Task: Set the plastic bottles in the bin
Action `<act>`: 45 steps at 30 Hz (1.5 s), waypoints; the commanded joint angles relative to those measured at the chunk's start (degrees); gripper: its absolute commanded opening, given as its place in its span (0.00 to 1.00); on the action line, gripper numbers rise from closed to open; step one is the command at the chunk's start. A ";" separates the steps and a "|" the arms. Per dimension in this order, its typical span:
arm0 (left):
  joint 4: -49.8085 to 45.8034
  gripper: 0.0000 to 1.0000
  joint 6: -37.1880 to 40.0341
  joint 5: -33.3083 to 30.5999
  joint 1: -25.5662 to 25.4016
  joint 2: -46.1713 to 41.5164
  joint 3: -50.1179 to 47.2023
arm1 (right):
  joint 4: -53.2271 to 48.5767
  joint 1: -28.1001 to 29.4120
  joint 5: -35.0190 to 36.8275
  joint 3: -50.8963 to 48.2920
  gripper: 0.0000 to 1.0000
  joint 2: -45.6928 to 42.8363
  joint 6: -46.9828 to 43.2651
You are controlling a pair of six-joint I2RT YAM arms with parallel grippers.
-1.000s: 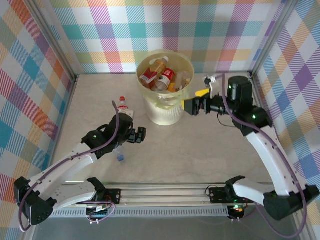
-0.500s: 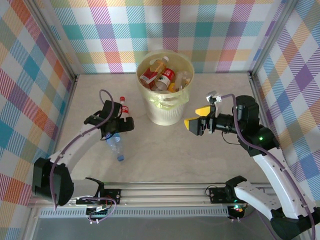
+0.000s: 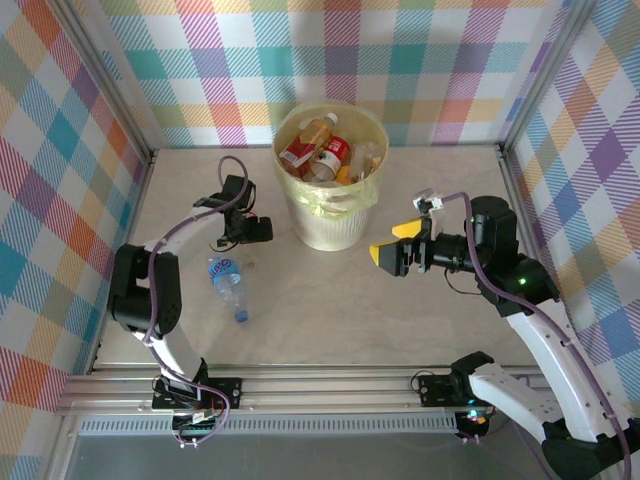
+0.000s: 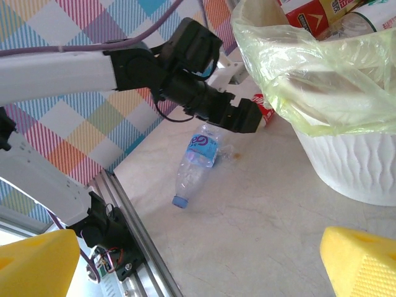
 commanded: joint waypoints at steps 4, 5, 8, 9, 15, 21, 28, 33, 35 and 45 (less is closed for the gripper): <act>0.18 0.89 1.20 -2.26 0.66 2.97 2.27 | -1.32 0.25 -1.18 -0.76 1.00 -0.85 0.34; 0.24 0.88 1.29 -2.60 0.66 3.26 2.34 | -1.32 0.25 -1.30 -0.76 1.00 -0.86 0.38; 0.56 0.88 1.41 -2.78 0.69 4.34 2.37 | -1.17 0.25 -1.14 -0.85 1.00 -0.87 0.73; 0.76 0.87 1.37 -2.76 0.66 4.61 2.42 | -1.19 0.25 -1.21 -0.91 1.00 -0.89 0.87; 0.98 0.83 1.76 -3.07 0.66 5.62 3.00 | -1.10 0.25 -1.90 -1.28 1.00 -0.64 1.78; 1.22 0.78 1.33 -3.14 0.66 6.93 3.93 | -1.15 0.25 -2.16 -1.56 1.00 -0.82 2.12; 0.69 0.77 1.52 -3.69 0.75 8.91 5.39 | -1.24 0.25 -2.27 -1.52 1.00 -0.81 2.40; 0.61 0.70 1.68 -3.44 0.74 9.91 5.96 | -1.54 0.26 -1.94 -1.63 1.00 -0.79 2.36; 0.61 0.70 1.68 -3.07 0.78 9.99 6.06 | -1.58 0.25 -2.05 -1.72 1.00 -0.61 2.29; 1.27 0.57 0.90 -0.77 1.16 7.07 5.56 | -1.74 0.29 -1.79 -1.71 1.00 -0.06 2.05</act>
